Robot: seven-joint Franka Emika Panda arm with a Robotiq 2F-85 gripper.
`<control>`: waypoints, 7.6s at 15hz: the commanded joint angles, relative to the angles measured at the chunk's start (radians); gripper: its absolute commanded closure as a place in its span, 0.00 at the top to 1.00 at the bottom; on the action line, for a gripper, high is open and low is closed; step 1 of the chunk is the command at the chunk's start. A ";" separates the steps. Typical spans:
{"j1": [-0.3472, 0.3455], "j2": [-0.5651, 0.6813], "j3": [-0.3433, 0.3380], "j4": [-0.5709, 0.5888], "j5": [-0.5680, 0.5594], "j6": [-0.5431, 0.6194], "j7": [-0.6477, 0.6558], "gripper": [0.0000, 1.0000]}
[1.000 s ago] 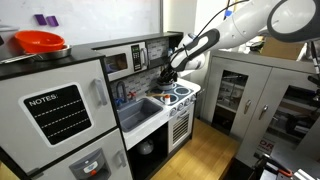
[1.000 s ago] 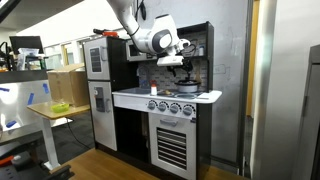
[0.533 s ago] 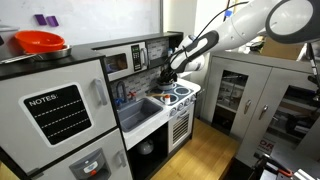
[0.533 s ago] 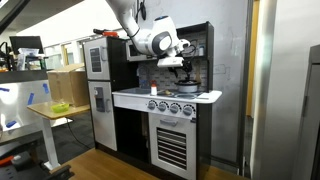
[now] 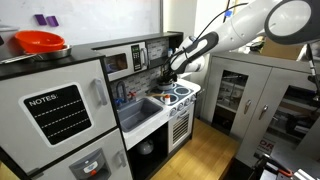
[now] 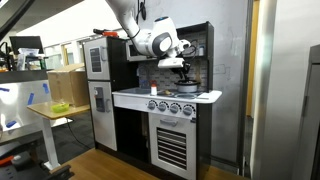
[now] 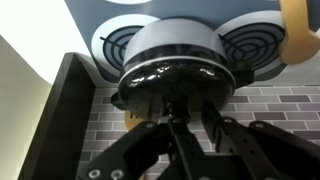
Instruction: Uncover the pot and then put the lid on the stovetop
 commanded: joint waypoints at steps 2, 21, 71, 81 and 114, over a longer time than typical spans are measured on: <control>-0.023 0.025 0.028 0.024 0.006 0.028 -0.012 0.00; -0.008 -0.060 0.044 -0.134 0.032 0.104 0.095 0.55; -0.036 0.013 0.032 0.041 0.000 -0.028 -0.020 0.08; 0.023 -0.121 -0.002 -0.104 0.003 -0.018 0.041 0.08; 0.031 -0.321 -0.166 -0.613 -0.022 0.280 0.314 0.08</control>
